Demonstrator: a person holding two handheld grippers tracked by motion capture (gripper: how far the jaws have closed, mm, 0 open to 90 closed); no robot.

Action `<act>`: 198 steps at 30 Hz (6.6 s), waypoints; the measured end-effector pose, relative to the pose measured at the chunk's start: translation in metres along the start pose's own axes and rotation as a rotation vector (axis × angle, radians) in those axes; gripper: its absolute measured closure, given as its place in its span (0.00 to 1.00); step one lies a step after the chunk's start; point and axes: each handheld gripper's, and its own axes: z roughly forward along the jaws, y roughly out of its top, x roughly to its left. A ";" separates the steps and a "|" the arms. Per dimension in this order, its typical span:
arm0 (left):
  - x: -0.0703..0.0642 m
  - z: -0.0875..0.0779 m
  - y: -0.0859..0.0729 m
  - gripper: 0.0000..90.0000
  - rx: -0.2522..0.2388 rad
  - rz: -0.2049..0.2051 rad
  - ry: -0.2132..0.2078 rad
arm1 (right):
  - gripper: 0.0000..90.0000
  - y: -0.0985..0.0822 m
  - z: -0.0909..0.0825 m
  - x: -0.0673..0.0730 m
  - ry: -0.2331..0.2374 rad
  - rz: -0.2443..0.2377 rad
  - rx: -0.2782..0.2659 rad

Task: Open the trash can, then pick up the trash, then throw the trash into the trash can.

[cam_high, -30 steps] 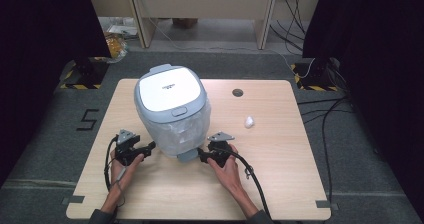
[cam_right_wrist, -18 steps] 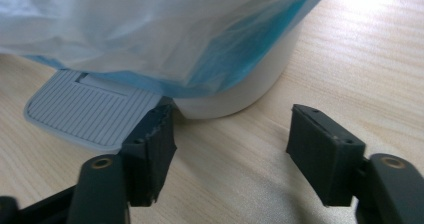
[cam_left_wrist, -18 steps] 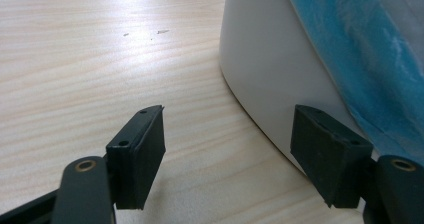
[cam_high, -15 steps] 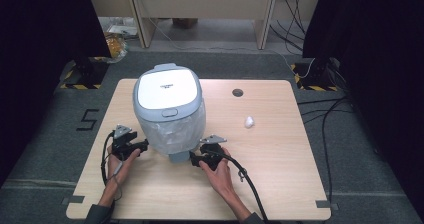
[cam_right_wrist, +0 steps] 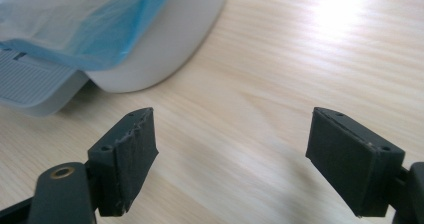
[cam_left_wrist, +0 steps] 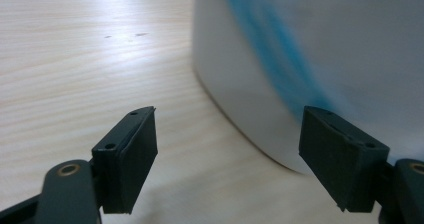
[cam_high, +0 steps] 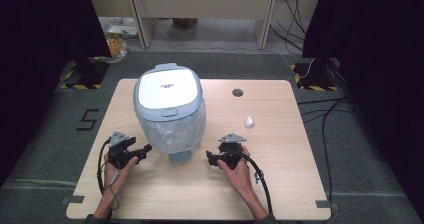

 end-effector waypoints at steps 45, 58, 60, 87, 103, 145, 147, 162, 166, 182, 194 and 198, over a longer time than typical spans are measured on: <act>-0.120 0.032 -0.024 0.32 0.095 0.387 -0.195 | 0.20 -0.023 -0.051 -0.073 -0.101 0.039 0.000; -0.113 0.035 -0.023 0.34 0.130 0.357 -0.235 | 0.21 -0.020 -0.053 -0.084 -0.097 0.060 -0.007; -0.111 0.037 -0.024 0.34 0.143 0.347 -0.248 | 0.21 -0.020 -0.053 -0.085 -0.097 0.060 -0.006; -0.112 0.038 -0.026 0.35 0.133 0.342 -0.251 | 0.19 0.004 -0.028 -0.119 -0.131 0.086 -0.113; -0.109 0.038 -0.026 0.36 0.133 0.340 -0.265 | 0.43 0.030 0.008 -0.137 -0.208 0.042 -0.046; -0.111 0.037 -0.027 0.36 0.134 0.362 -0.256 | 0.62 0.087 -0.061 -0.109 -0.131 -0.004 -0.148; -0.112 0.037 -0.027 0.36 0.131 0.358 -0.256 | 0.62 0.097 -0.070 -0.104 -0.118 -0.020 -0.170; -0.111 0.037 -0.027 0.36 0.133 0.357 -0.257 | 0.62 0.135 -0.095 -0.075 -0.064 -0.083 -0.233; -0.112 0.037 -0.027 0.36 0.133 0.361 -0.256 | 0.62 0.143 -0.100 -0.068 -0.045 -0.096 -0.246; -0.113 0.036 -0.028 0.36 0.135 0.360 -0.256 | 0.62 0.166 -0.117 -0.034 0.013 -0.163 -0.293; -0.112 0.036 -0.027 0.37 0.138 0.359 -0.260 | 0.62 0.185 -0.120 -0.010 0.055 -0.206 -0.308; -0.113 0.036 -0.028 0.37 0.136 0.368 -0.256 | 0.62 0.192 -0.119 -0.001 0.069 -0.218 -0.311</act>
